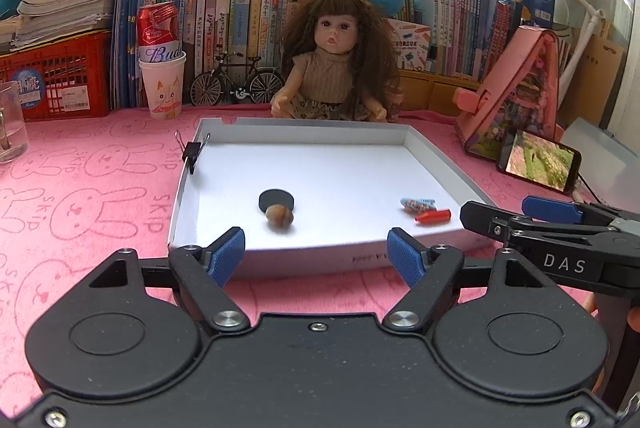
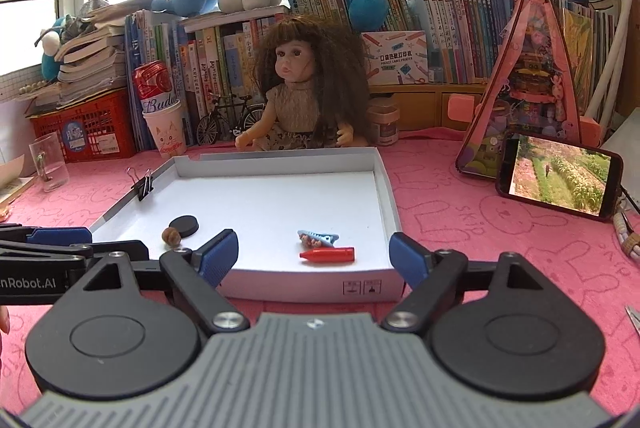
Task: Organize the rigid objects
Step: 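Withdraw both open grippers from the tray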
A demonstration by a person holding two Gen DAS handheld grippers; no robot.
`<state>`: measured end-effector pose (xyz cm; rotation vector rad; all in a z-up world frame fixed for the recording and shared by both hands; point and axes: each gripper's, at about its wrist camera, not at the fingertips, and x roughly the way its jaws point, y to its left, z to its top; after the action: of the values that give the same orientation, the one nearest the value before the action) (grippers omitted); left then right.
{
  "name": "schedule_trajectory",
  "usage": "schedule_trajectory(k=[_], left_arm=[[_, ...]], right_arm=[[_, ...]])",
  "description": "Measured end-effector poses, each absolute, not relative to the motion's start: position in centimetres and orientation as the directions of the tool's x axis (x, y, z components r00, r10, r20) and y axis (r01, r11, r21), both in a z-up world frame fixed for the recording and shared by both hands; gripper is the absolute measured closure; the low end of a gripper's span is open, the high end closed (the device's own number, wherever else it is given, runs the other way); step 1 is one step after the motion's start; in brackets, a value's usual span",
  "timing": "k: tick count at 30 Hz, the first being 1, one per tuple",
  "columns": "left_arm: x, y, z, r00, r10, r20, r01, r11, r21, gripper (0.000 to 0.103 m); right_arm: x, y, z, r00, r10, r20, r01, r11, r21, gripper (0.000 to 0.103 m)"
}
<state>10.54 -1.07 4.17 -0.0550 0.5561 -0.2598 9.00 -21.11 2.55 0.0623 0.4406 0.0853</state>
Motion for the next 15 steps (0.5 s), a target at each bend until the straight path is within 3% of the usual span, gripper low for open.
schedule_trajectory(k=[10,15], left_arm=[[7.0,-0.5,3.2,0.823,-0.279,-0.495,0.254,0.96,-0.117,0.025],[5.5,0.0,2.7,0.828,-0.295,-0.477,0.275,0.955,-0.113,0.022]], right_arm=[[6.1,-20.4,1.8,0.906,0.091,-0.413,-0.087,0.996,0.028,0.01],[4.9,-20.3,1.6,0.903,0.109,-0.415,-0.089,0.994,0.067,0.01]])
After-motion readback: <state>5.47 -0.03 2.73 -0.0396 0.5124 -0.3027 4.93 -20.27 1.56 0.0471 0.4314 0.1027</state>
